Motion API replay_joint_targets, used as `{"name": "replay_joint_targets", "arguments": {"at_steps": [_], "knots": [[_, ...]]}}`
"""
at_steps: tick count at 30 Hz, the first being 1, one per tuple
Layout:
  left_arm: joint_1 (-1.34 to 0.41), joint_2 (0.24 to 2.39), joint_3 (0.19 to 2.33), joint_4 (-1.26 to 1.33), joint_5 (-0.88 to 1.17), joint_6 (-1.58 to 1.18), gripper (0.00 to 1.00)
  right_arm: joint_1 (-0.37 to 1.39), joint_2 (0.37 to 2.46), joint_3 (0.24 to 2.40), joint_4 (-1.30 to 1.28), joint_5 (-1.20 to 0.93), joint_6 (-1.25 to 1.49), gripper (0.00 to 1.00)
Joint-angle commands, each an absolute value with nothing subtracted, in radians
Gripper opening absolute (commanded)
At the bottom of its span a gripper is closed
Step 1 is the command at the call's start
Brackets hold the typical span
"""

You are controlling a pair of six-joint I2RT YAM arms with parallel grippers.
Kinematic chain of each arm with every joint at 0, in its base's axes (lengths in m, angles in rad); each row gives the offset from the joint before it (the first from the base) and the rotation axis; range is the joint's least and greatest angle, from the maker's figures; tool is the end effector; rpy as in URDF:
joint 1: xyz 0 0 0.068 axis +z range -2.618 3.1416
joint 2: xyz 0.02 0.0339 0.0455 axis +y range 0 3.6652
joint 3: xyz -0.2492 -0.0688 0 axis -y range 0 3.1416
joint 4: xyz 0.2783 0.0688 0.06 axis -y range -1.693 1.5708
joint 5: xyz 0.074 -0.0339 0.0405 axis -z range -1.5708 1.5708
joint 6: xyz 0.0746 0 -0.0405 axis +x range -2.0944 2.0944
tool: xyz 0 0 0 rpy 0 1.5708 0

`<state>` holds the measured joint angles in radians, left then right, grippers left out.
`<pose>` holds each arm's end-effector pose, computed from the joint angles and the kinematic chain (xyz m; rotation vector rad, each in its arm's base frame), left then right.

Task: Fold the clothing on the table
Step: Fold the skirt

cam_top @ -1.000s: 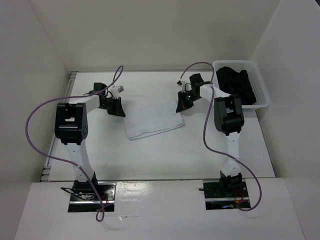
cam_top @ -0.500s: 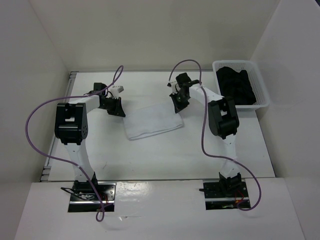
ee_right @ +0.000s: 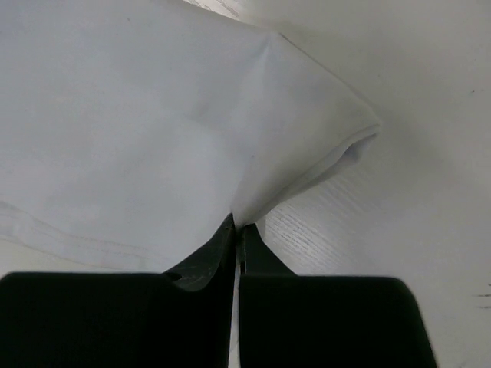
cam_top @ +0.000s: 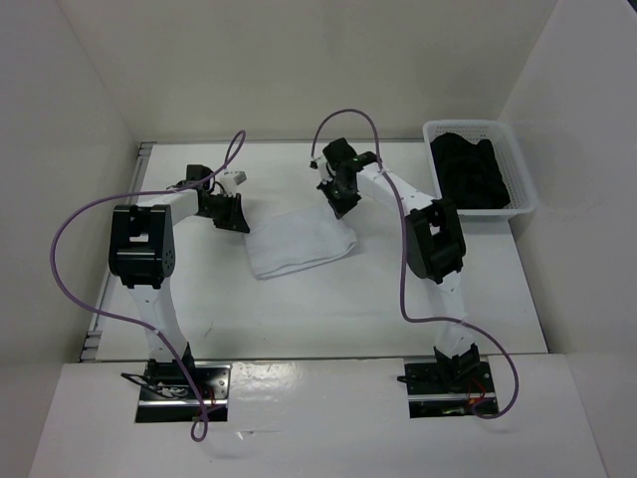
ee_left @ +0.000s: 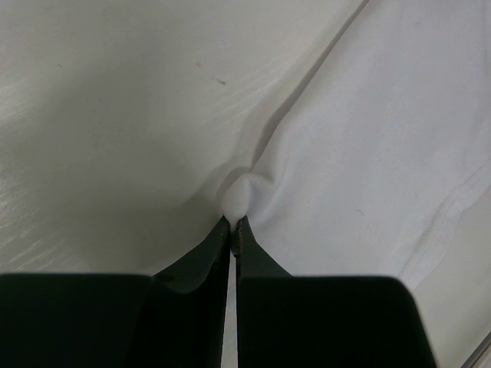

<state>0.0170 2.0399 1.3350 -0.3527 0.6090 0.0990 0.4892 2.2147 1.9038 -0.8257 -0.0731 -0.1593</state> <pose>0.4505 -0.0350 0.0834 0.3086 2.4908 -0.7468 0.4523 0.2470 0.1502 -0.8869 2.5698 0.1965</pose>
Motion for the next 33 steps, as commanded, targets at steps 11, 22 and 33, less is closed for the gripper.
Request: {"name": "replay_joint_targets", "arguments": {"at_steps": [11, 22, 33], "knots": [[0.012, 2.04, 1.322, -0.423, 0.627, 0.106, 0.06, 0.679, 2.249, 2.123, -0.957, 0.064, -0.17, 0.0], [0.012, 2.04, 1.322, -0.423, 0.627, 0.097, 0.06, 0.776, 2.355, 2.259, -1.011, 0.1, -0.161, 0.0], [0.012, 2.031, 1.313, -0.423, 0.637, 0.097, 0.06, 0.816, 2.385, 2.379, -1.057, 0.112, -0.152, 0.0]]}}
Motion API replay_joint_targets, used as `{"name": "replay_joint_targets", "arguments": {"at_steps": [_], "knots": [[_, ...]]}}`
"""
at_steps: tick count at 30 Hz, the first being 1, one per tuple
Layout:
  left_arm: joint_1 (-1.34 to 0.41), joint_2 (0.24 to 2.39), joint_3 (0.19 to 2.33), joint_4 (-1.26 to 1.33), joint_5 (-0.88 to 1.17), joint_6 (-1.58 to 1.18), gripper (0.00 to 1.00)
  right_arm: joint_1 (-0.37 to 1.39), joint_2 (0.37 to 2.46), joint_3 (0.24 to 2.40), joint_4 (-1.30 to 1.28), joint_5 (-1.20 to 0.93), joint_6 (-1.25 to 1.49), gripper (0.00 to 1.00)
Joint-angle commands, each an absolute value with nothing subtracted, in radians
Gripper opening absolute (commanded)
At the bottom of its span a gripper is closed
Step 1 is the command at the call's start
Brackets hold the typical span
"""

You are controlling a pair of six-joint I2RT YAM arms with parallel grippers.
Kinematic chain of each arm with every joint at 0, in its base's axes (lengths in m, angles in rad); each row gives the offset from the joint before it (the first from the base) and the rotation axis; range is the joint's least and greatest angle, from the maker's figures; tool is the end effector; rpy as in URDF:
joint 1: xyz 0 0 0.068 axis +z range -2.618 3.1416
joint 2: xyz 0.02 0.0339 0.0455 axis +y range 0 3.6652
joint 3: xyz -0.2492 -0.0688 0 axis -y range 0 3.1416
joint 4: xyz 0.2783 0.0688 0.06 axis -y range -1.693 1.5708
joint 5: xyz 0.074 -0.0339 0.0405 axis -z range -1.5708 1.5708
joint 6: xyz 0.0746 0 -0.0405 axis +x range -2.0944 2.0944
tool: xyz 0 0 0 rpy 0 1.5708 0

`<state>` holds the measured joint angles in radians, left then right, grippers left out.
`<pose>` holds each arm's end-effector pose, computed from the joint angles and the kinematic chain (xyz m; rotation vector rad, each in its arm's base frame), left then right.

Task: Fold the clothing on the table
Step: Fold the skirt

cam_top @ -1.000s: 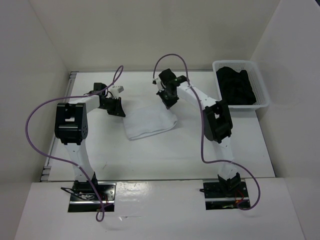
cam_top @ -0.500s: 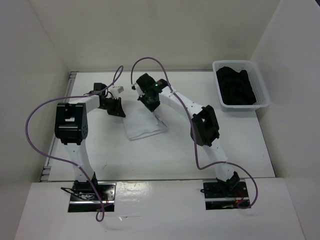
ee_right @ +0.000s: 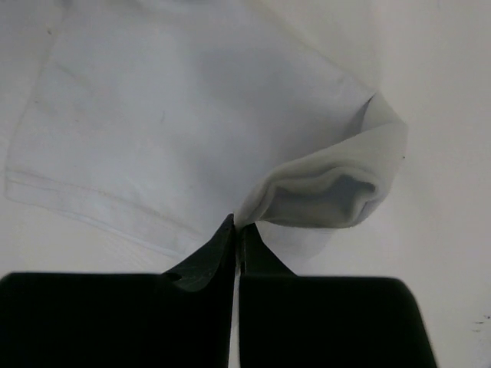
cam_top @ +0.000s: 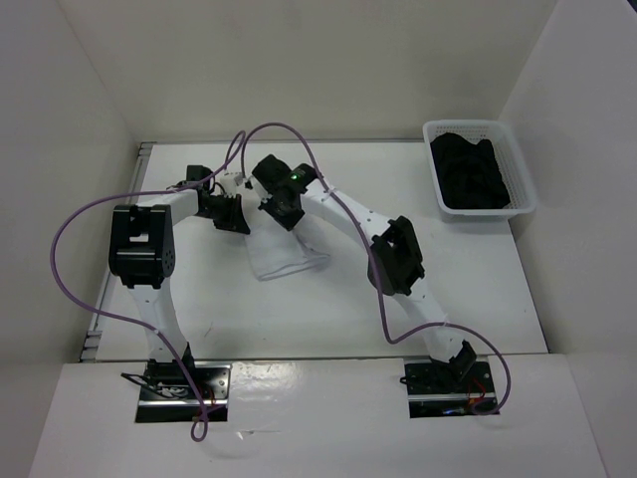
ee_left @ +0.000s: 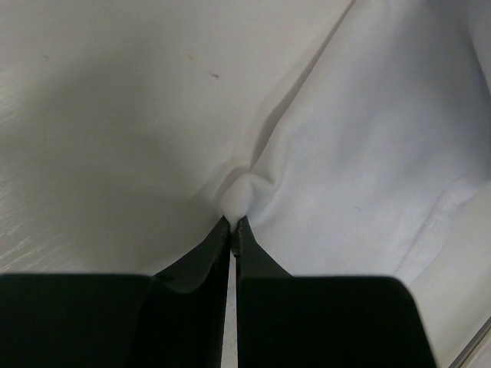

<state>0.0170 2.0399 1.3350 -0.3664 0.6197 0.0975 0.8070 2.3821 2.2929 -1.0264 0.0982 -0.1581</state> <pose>0.4487 -0.0357 0.0829 0.3058 2.4998 -0.7657 0.3846 0.3910 0.1869 -1.2160 2.3869 0.0730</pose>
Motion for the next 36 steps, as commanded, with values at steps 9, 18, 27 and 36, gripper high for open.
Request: {"name": "replay_joint_targets", "arguments": {"at_steps": [9, 18, 27, 36], "knots": [[0.012, 2.031, 1.313, -0.423, 0.646, 0.097, 0.06, 0.868, 2.459, 2.516, -1.115, 0.121, -0.152, 0.0], [0.012, 2.022, 1.313, -0.423, 0.655, 0.097, 0.06, 0.926, 2.514, 2.571, -1.134, 0.103, -0.152, 0.0], [0.012, 2.022, 1.313, -0.423, 0.664, 0.097, 0.06, 0.945, 2.543, 2.609, -1.134, 0.094, -0.143, 0.0], [0.012, 2.013, 1.313, -0.423, 0.664, 0.087, 0.06, 0.945, 2.597, 2.669, -1.134, 0.094, -0.133, 0.0]]}}
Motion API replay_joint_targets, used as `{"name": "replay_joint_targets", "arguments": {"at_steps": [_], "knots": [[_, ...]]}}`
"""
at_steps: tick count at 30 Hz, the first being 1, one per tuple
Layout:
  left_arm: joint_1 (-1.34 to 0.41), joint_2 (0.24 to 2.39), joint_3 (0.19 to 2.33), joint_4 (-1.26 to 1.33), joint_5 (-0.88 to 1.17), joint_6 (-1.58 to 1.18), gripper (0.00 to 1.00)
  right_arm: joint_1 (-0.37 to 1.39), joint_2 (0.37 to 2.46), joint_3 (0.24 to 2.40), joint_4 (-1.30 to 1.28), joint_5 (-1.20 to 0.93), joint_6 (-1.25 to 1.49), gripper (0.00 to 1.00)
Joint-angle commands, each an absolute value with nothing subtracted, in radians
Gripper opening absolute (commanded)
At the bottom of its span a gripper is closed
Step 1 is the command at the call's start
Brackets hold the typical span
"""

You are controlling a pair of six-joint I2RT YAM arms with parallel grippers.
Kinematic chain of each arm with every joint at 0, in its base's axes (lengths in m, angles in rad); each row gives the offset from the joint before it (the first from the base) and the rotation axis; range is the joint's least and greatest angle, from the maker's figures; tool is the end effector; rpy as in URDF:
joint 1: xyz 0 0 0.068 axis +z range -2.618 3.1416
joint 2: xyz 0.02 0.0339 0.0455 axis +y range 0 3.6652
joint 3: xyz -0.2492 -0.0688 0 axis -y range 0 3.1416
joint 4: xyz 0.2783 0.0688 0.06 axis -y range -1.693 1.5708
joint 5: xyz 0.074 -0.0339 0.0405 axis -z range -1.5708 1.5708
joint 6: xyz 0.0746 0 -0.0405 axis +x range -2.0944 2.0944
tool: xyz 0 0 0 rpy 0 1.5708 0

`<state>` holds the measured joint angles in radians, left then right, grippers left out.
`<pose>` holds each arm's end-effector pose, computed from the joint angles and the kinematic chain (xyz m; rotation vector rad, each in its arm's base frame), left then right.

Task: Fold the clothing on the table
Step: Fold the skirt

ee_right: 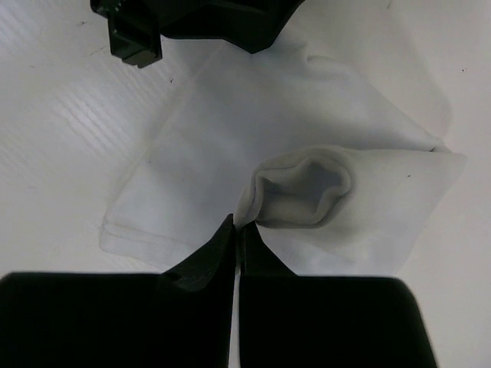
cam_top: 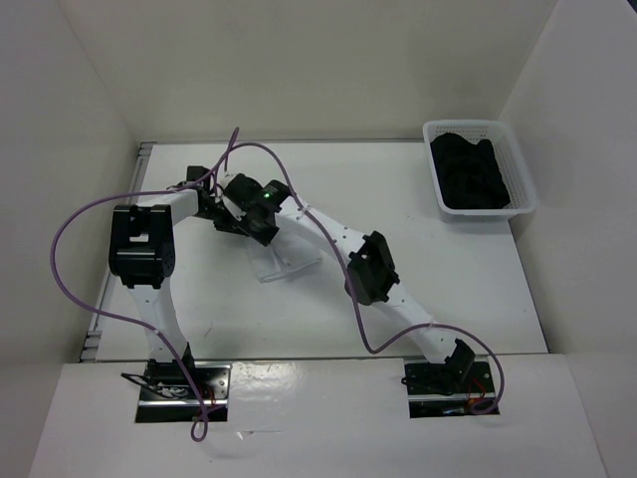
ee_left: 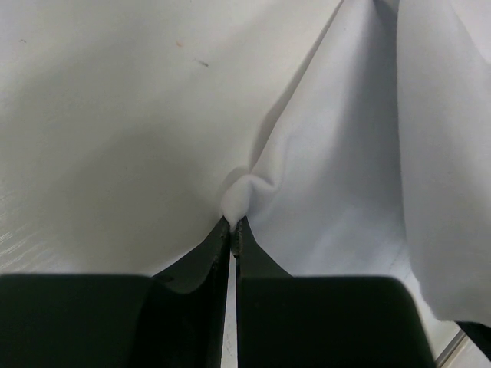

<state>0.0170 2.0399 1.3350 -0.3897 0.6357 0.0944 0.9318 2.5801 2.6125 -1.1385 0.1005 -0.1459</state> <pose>0.4456 -0.0367 0.0820 0.2992 2.5159 -0.7955 0.3481 0.4559 0.1827 -1.3440 2.3099 0.1180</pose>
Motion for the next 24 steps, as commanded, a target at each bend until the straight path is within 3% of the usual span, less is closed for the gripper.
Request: {"name": "replay_joint_targets", "arguments": {"at_steps": [1, 24], "knots": [[0.012, 2.013, 1.313, -0.423, 0.664, 0.087, 0.06, 0.945, 2.597, 2.68, -1.134, 0.094, -0.133, 0.0], [0.012, 2.013, 1.313, -0.423, 0.664, 0.087, 0.06, 0.945, 2.665, 2.773, -1.115, 0.13, -0.095, 0.0]]}}
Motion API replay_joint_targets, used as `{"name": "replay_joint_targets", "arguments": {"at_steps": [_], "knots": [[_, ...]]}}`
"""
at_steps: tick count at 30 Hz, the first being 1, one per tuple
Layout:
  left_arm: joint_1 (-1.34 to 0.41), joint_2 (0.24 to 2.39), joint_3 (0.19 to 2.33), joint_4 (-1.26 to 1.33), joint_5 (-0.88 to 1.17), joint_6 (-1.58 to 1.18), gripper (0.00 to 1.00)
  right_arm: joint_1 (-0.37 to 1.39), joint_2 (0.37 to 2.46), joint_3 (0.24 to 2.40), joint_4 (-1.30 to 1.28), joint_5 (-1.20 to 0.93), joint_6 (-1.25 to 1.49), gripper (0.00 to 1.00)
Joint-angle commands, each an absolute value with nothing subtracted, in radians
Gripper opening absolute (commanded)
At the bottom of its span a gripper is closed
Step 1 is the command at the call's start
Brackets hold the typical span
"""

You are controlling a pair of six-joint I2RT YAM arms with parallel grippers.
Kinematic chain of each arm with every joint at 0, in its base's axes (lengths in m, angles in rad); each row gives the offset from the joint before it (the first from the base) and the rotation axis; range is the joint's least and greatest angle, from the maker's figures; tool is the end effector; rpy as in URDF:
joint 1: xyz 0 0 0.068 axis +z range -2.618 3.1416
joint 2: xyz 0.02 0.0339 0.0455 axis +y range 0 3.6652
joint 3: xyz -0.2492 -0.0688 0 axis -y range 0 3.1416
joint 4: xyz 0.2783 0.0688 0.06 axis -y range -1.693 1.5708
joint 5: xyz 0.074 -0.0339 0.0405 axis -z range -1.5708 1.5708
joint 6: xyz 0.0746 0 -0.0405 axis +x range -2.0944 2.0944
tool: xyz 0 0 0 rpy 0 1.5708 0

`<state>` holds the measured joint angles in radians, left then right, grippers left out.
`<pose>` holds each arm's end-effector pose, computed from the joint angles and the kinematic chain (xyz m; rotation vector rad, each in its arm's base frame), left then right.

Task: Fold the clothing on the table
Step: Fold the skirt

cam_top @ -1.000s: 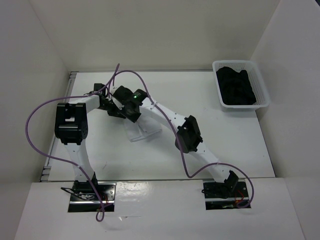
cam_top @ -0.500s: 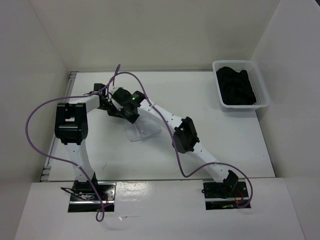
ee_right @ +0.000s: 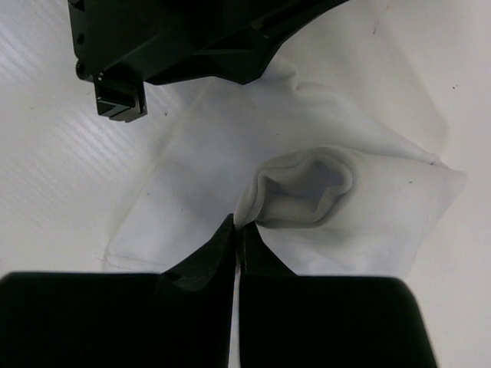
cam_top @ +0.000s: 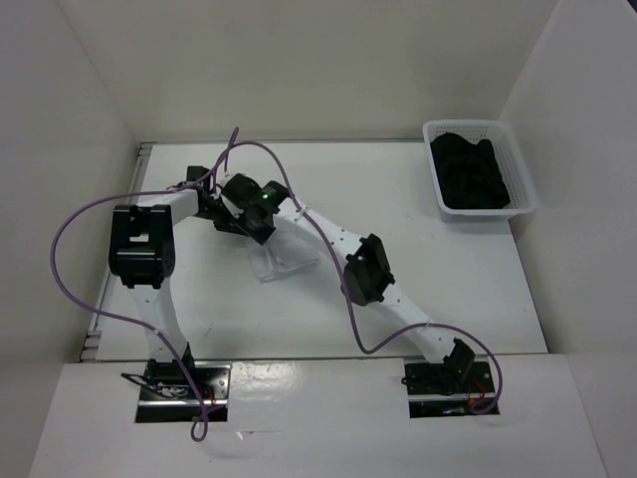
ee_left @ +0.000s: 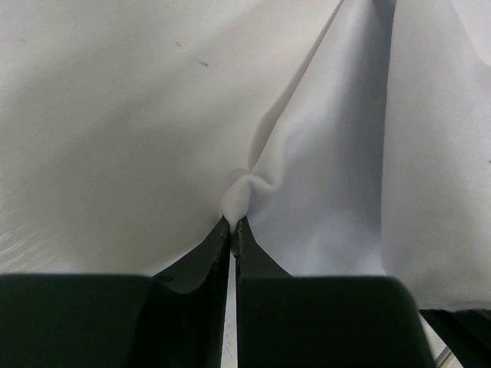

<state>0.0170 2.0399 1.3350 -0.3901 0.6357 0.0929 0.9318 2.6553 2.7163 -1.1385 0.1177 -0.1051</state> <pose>0.4456 -0.0367 0.0820 0.2973 2.5168 -0.7963 0.3557 0.4640 0.1764 -1.2747 2.3134 0.1246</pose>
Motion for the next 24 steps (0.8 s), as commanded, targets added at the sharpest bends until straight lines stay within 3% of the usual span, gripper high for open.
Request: {"name": "replay_joint_targets", "arguments": {"at_steps": [1, 19, 21, 24], "knots": [[0.012, 2.013, 1.313, -0.423, 0.664, 0.087, 0.06, 0.945, 2.665, 2.783, -1.115, 0.13, -0.086, 0.0], [0.012, 2.013, 1.313, -0.423, 0.673, 0.087, 0.08, 0.991, 2.674, 2.801, -1.115, 0.13, -0.086, 0.05], [0.012, 2.013, 1.313, -0.423, 0.673, 0.087, 0.08, 0.991, 2.684, 2.81, -1.115, 0.13, -0.086, 0.11], [0.012, 2.013, 1.313, -0.423, 0.673, 0.087, 0.08, 0.991, 2.684, 2.81, -1.115, 0.13, -0.086, 0.29]]}}
